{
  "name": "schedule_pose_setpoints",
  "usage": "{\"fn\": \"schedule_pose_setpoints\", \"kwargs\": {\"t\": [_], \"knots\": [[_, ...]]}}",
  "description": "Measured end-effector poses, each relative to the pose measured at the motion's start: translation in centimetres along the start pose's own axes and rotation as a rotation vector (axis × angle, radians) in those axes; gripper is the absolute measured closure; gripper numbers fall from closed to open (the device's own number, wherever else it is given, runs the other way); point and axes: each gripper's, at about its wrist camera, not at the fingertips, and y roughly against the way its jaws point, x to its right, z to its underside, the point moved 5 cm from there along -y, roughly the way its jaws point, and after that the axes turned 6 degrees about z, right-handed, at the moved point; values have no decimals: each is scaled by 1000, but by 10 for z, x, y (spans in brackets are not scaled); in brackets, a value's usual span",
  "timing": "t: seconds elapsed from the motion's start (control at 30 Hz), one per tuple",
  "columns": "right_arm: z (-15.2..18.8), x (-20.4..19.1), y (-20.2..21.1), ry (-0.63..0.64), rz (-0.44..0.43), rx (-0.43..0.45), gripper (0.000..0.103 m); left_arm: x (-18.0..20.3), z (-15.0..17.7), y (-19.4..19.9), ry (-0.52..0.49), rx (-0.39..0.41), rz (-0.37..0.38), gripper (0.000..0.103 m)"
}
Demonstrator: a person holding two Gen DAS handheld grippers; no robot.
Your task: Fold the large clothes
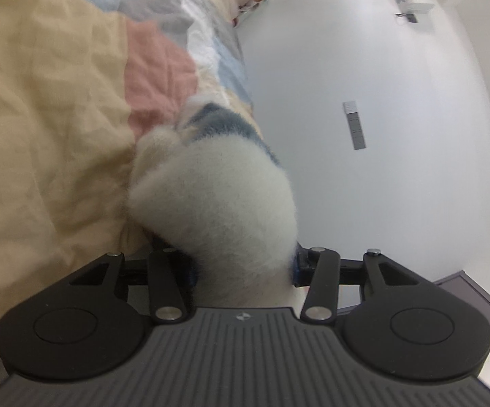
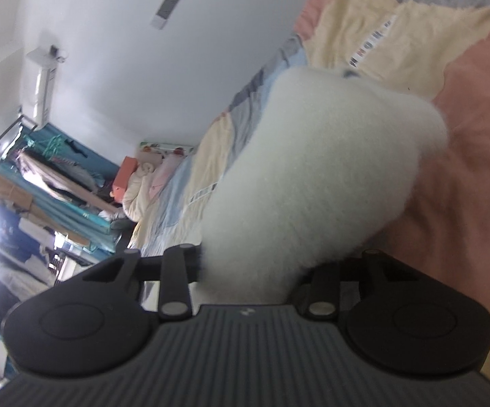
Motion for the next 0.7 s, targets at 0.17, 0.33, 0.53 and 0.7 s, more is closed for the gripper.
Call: {"fn": "schedule_pose_setpoints", "kwargs": {"t": [0.17, 0.33, 0.53, 0.7], "knots": [[-7, 0, 19, -26, -37, -21, 60, 21, 7, 21, -37, -21, 29, 51], [-23, -5, 38, -56, -81, -21, 60, 50, 17, 32, -93, -48, 55, 50], [-56, -15, 65, -26, -130, 13, 60, 90, 34, 25, -101, -69, 108, 50], [-102, -19, 83, -24, -167, 52, 60, 135, 51, -3, -118, -97, 159, 50]]}}
